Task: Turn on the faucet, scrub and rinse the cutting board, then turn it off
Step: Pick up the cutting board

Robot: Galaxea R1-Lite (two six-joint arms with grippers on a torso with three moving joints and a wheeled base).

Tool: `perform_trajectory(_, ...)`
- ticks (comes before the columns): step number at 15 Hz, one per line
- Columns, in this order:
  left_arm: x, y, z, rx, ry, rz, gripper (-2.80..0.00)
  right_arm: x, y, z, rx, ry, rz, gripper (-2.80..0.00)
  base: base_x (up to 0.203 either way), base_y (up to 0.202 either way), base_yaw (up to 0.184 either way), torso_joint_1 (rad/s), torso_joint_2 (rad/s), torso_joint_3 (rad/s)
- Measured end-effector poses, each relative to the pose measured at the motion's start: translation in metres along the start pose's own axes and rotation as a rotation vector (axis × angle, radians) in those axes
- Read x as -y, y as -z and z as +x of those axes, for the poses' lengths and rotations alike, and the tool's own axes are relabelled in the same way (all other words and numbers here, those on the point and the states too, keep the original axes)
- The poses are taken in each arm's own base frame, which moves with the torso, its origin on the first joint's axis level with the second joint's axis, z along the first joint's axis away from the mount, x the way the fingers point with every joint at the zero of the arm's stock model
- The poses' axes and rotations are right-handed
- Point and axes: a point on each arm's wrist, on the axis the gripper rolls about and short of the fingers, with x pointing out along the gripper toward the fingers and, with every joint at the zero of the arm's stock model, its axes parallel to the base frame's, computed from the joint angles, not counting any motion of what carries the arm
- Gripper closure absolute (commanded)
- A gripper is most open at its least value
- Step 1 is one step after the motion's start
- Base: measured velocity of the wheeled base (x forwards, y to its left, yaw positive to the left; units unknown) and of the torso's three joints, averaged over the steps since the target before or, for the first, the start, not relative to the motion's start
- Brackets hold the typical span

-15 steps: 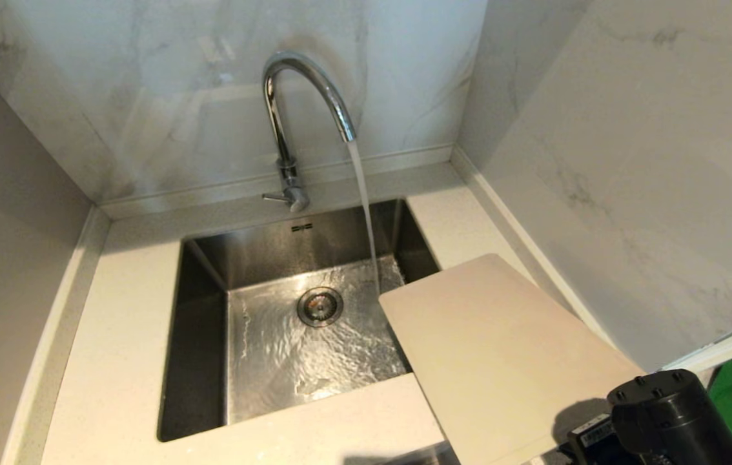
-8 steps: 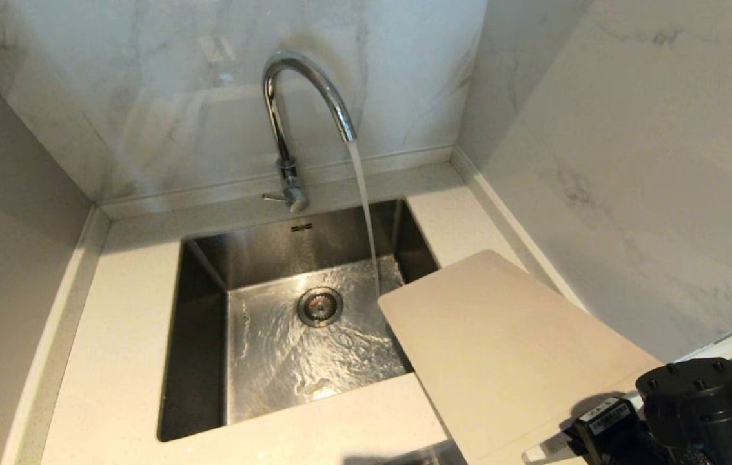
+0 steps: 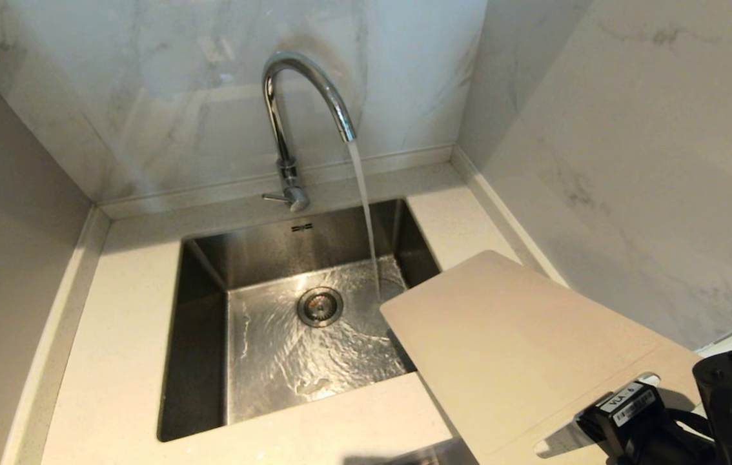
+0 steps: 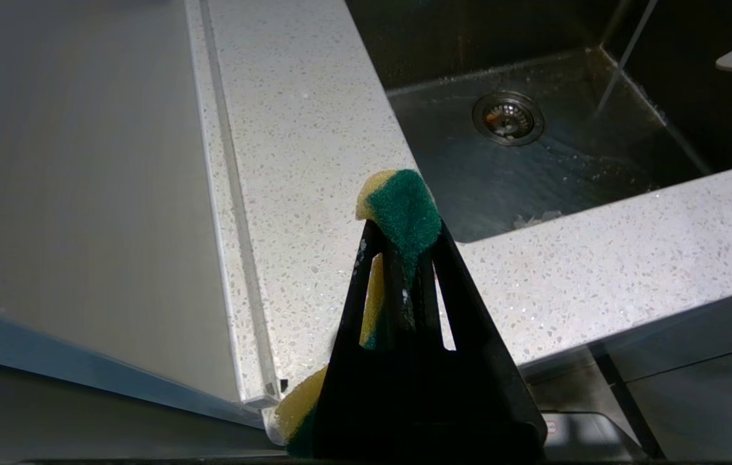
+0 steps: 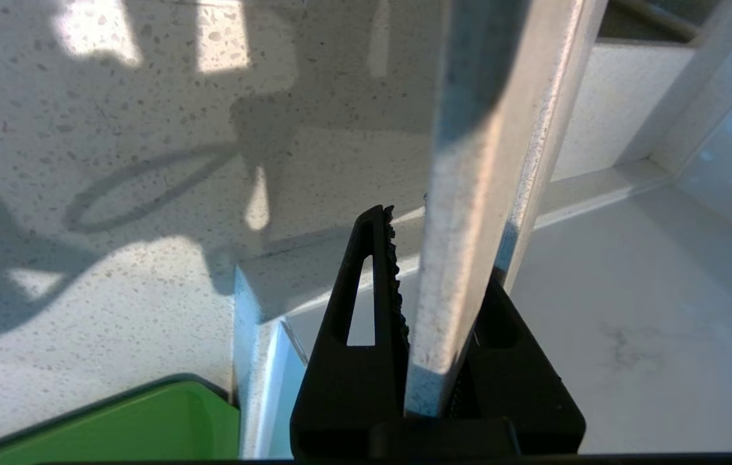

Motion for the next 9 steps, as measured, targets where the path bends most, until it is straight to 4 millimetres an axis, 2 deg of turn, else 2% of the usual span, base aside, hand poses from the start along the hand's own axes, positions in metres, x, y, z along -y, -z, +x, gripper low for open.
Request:
perform_trajectory(6,0.0,0.0,0.0,0.0,0.0,0.0,0.0,0.005,0.001,-0.007,0.064,0.043,-0.001,0.0,0.0,0.0,0.0,0.0,0.0,0.0)
perform_trajectory(9,0.0,0.0,0.0,0.0,0.0,0.0,0.0,0.008,0.004,-0.018,0.093,0.02,-0.009,0.0,0.0,0.0,0.0,0.0,0.0,0.0)
